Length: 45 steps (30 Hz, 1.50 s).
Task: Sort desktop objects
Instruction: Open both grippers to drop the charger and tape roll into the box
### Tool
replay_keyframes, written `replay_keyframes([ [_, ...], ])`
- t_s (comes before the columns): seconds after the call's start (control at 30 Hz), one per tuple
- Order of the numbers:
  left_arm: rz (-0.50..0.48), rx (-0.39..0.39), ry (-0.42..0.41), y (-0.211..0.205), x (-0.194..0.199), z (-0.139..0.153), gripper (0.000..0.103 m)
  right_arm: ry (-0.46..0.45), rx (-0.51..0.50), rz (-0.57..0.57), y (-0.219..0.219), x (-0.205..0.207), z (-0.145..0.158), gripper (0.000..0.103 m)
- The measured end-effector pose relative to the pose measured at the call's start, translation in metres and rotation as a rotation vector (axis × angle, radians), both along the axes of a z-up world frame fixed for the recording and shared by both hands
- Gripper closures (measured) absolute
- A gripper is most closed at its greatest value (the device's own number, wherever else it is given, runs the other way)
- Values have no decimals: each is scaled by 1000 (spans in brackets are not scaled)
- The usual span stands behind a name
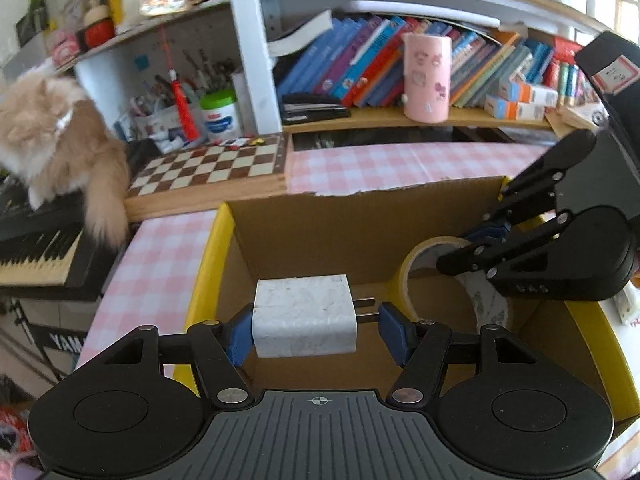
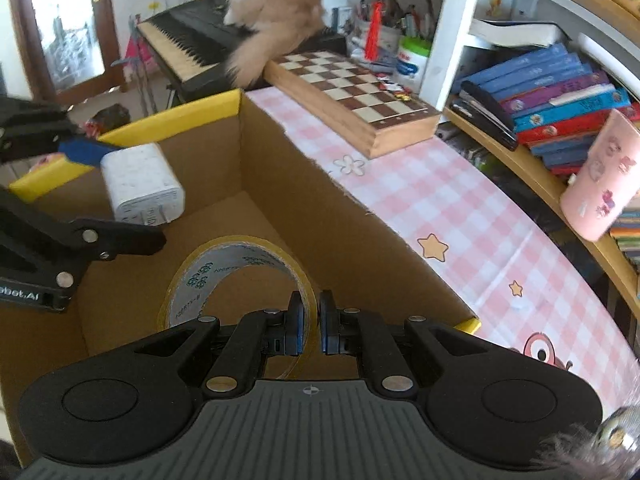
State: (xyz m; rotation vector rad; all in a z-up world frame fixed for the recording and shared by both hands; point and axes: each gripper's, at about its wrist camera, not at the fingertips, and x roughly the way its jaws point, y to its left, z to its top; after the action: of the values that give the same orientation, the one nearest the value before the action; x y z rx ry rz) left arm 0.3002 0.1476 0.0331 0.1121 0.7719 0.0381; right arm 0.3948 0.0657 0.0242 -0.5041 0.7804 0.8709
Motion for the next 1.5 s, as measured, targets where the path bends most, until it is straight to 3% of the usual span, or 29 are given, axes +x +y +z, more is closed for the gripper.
replay_keyframes([
  [0.1, -33, 26, 20, -3, 10, 1, 39, -38, -47, 45, 6, -2, -3, 96],
  [0.37, -11, -58, 124, 3, 21, -18, 38, -23, -109, 89, 13, 0, -17, 96],
  [0.63, -32, -31, 139, 0, 23, -20, 38, 6, -126, 101, 20, 6, -24, 96],
  [0.8, -30, -32, 101, -1, 20, -16, 36, 0, -137, 112, 20, 8, -24, 96],
  [0.83, -25, -36, 97, 0, 20, -16, 30, -3, -135, 111, 19, 7, -23, 96],
  [0.97, -37, -52, 60, -1, 18, -9, 20, -17, -112, 109, 16, 8, -14, 89],
  [1.07, -67, -37, 18, -3, 15, 2, 19, -52, -109, 122, 14, 6, -3, 82],
  [1.3, -67, -36, -69, -10, 1, 21, 17, -110, -92, 106, 1, -3, 19, 80],
  [1.5, -122, 52, -92, -26, -16, 29, 15, -134, -88, 87, -8, -23, 26, 79],
])
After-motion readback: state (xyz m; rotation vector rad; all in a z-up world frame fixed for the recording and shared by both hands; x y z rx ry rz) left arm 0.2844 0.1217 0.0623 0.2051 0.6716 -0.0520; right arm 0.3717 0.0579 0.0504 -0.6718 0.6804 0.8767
